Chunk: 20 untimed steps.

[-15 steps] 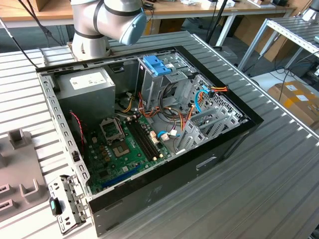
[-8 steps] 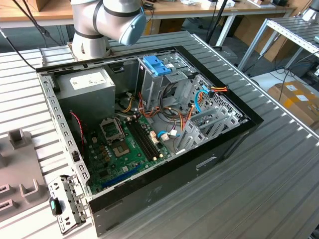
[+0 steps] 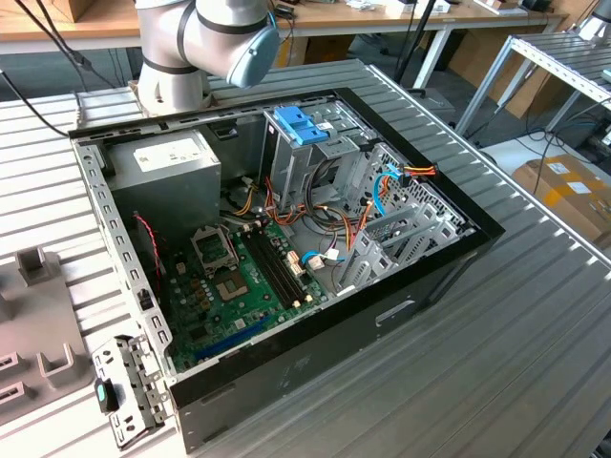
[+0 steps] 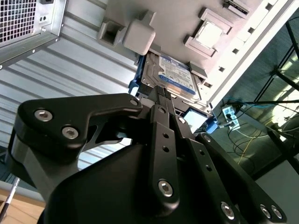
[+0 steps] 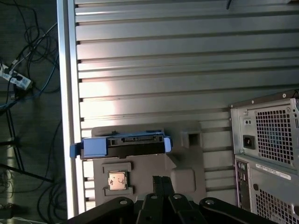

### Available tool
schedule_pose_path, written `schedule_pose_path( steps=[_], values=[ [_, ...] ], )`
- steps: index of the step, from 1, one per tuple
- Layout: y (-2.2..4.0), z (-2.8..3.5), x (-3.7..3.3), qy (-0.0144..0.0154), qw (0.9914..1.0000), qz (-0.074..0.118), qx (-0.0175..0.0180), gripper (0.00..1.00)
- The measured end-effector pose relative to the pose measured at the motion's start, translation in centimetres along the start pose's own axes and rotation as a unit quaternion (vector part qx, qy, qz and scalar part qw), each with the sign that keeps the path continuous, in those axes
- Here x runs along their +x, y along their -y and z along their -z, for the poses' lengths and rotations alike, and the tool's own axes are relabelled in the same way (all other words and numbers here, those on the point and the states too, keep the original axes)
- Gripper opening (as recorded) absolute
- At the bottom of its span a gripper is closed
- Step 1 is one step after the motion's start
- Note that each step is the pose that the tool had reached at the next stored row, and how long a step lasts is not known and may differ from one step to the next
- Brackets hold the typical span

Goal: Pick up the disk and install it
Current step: 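Reach for the disk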

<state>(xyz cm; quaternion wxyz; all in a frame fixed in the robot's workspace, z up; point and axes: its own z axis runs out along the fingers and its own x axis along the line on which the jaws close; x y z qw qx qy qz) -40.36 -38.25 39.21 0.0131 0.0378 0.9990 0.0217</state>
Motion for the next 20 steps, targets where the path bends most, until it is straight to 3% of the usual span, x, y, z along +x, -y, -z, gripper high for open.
schedule_pose_path(
  steps=[5,8,20],
  values=[
    [0.0,0.0,0.02,-0.0007,1.0,0.0,0.0,0.11],
    [0.0,-0.03,0.02,-0.0094,0.99996,0.0,0.0007,0.11],
    [-0.15,-0.02,0.03,-0.0109,0.99994,-0.001,0.0009,0.11]
  ],
)
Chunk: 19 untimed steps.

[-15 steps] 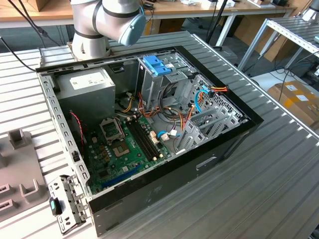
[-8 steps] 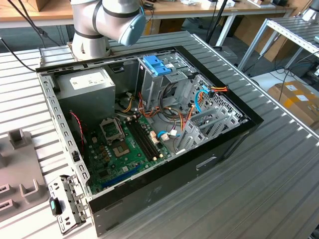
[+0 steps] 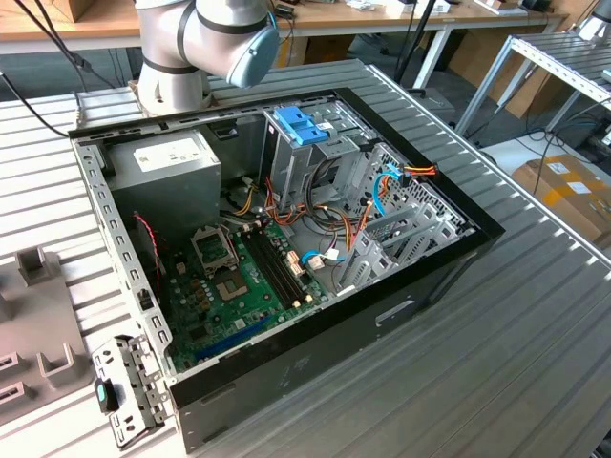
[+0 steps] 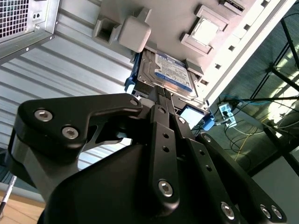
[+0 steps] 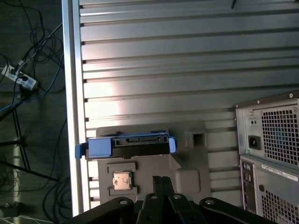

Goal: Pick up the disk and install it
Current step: 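Reach for the disk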

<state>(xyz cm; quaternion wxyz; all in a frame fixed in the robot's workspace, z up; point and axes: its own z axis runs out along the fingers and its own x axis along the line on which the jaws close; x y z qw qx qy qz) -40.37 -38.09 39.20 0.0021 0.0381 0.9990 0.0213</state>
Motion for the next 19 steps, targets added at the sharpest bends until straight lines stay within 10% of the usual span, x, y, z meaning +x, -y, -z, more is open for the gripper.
schedule_pose_path(
  steps=[19],
  values=[
    [-0.37,-0.03,0.03,0.0001,1.0,0.0,0.0,0.11]
  ],
)
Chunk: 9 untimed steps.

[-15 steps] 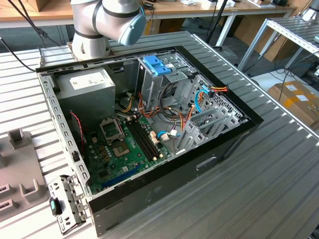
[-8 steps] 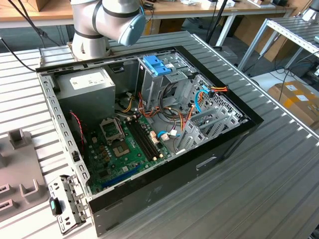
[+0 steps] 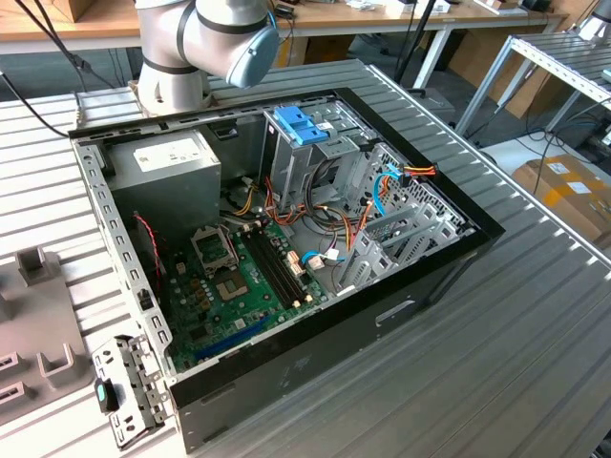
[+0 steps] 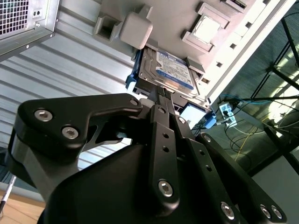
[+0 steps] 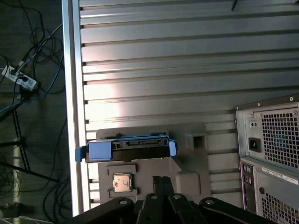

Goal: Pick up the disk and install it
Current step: 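Reach for the disk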

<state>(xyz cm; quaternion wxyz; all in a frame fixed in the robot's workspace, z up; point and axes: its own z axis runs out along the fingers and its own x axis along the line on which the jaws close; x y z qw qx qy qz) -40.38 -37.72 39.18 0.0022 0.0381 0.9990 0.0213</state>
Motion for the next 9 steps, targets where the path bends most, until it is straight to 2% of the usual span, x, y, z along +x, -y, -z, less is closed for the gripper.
schedule_pose_path(
  steps=[5,9],
  values=[
    [-0.58,-0.11,0.09,0.0,1.0,0.0,0.0,0.11],
    [-0.93,-0.38,0.52,-0.0001,1.0,0.0,0.0,0.11]
  ],
)
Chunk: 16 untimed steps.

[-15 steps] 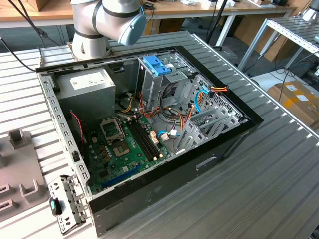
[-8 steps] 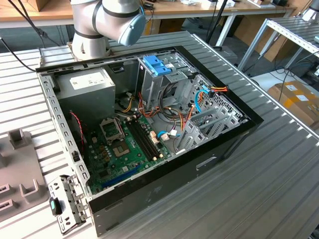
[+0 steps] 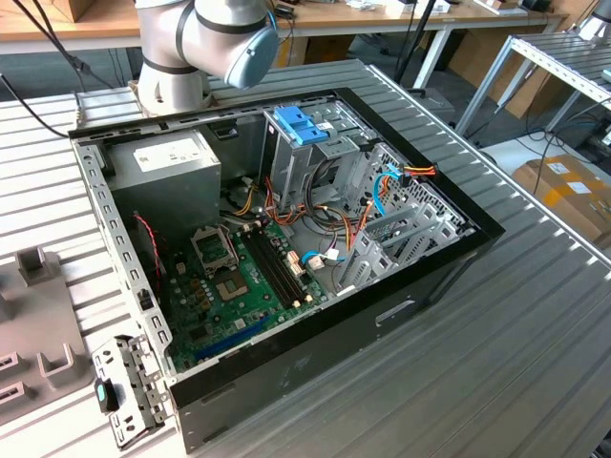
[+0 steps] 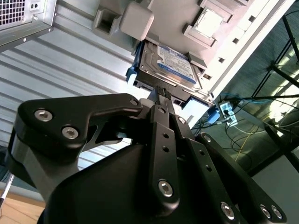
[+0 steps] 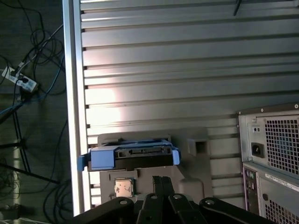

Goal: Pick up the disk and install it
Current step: 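Reach for the disk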

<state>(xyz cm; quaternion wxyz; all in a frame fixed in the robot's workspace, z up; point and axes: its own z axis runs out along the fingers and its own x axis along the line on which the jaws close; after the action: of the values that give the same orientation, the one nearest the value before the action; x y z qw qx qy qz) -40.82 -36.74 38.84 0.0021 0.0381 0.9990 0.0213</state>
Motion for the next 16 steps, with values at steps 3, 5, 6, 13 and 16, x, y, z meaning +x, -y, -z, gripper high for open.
schedule_pose_path(
  steps=[3,5,6,13,16],
  values=[
    [-0.12,-0.24,0.88,0.0001,1.0,0.0,-0.0001,0.11],
    [-0.13,-0.39,1.45,0.0001,1.0,0.0,-0.0001,0.11],
    [-0.16,-0.5,1.76,0.0001,1.0,0.0,0.0,0.11],
    [-0.18,-0.58,1.89,-0.0001,1.0,0.0,0.0007,0.11],
    [-0.19,-0.61,1.9,-0.0014,1.0,0.0,0.0007,0.11]
  ],
)
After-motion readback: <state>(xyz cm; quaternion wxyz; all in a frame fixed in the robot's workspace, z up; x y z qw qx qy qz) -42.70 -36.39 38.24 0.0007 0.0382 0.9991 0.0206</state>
